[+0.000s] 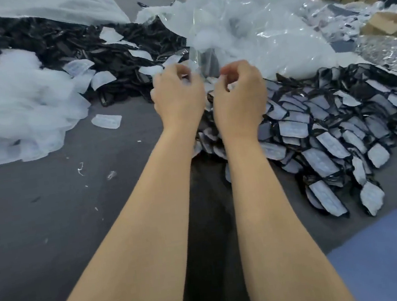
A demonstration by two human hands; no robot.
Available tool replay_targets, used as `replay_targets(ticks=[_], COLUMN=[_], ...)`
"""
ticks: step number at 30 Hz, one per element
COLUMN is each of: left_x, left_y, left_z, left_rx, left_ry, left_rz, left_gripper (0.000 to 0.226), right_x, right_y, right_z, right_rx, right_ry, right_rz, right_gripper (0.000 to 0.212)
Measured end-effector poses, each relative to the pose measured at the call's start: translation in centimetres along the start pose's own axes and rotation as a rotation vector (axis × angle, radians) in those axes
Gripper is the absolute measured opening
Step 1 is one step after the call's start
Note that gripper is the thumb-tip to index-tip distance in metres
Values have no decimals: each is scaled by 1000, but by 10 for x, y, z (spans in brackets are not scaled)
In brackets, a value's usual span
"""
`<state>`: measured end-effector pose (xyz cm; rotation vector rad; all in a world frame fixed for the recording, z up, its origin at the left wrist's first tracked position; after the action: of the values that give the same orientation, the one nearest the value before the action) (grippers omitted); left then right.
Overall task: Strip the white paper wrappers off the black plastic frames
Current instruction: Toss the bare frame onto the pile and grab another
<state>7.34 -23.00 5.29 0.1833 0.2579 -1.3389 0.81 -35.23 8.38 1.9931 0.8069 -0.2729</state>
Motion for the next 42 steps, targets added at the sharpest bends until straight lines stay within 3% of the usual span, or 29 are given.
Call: replay_targets(ticks=[5, 8, 13, 17, 24, 27, 30, 34, 36, 40, 42], left_x=[-80, -113, -156, -157, -125, -126, -135, -147, -148, -152, -153], left_y=[37, 50, 71, 91, 112, 112, 109, 106, 103, 96, 94], left_z=[-45, -63, -77, -76, -69, -74, -79, -80, -80, -83, -83], left_rx=[-174, -228, -230, -229, -245, -249, -257, -255, -258, -261, -263], left_ry=[-147, -165, -273, -321, -326, -291, -354, -444, -468, -463, -465], left_rz=[133, 216, 296, 268, 186, 205, 220, 243, 246, 254, 261], left_gripper=[27, 29, 25, 14, 13, 15, 18, 20, 17, 18, 17], right_x=[113, 155, 186, 197, 225, 224, 222, 209, 195, 167, 166], right_y=[-18, -32, -35, -19, -6, -7, -13, -21, -14, 2, 2], right_z=[-61, -88, -117, -113, -89, -97, -111, -122, -113, -77, -76], right_rx=[-113, -130, -119, -75, -25, -95, -182, -180, -143, 46, 56], right_ry=[127, 135, 153, 135, -119, -142, -77, 272, 304, 148, 160], right_rz=[-528, -637, -530, -437, -643, -620, -653, -770, -667, -385, -412], right_gripper=[27, 30, 32, 41, 49, 42, 34, 26, 27, 33, 33])
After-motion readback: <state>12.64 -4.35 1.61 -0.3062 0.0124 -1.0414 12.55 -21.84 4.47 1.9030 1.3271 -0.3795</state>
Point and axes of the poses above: each hand's wrist, its own y-axis towards the middle knuckle, its own x-axis out of the palm, z = x × y, the point moved 8 cm from there along y, towards the middle knuckle, and after that the axes turned 14 degrees about -x, right-handed, at the moved point
